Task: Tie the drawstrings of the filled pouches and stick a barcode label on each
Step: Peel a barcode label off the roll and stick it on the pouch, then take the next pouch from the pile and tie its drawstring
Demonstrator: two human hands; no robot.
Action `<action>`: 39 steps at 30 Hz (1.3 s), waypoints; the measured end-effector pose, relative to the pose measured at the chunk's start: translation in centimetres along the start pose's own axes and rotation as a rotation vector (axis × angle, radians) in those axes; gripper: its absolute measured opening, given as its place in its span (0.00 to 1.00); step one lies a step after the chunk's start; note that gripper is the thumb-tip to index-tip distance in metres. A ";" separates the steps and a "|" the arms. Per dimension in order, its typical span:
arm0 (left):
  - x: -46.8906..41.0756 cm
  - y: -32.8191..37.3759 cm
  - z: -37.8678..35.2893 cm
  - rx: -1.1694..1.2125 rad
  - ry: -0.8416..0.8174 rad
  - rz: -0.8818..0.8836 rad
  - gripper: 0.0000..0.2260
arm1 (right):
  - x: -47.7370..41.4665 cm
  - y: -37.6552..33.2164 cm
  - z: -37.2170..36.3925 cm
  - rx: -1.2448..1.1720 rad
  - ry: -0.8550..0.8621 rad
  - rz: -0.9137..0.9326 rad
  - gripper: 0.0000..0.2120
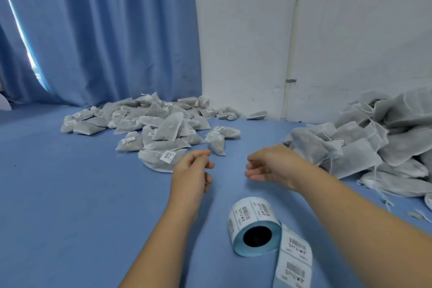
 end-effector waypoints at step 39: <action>23.3 -7.0 -22.7 -0.191 -0.522 0.105 0.10 | 7.9 11.6 38.5 0.278 1.088 0.132 0.16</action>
Point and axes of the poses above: each hand's wrist, its own x-axis away from the middle knuckle, its own z-axis out of the back of the hand, y = z × x, the point moved 4 cm from there along -x, towards the middle knuckle, and after that the axes turned 13 degrees about y, right-handed, at the moved point
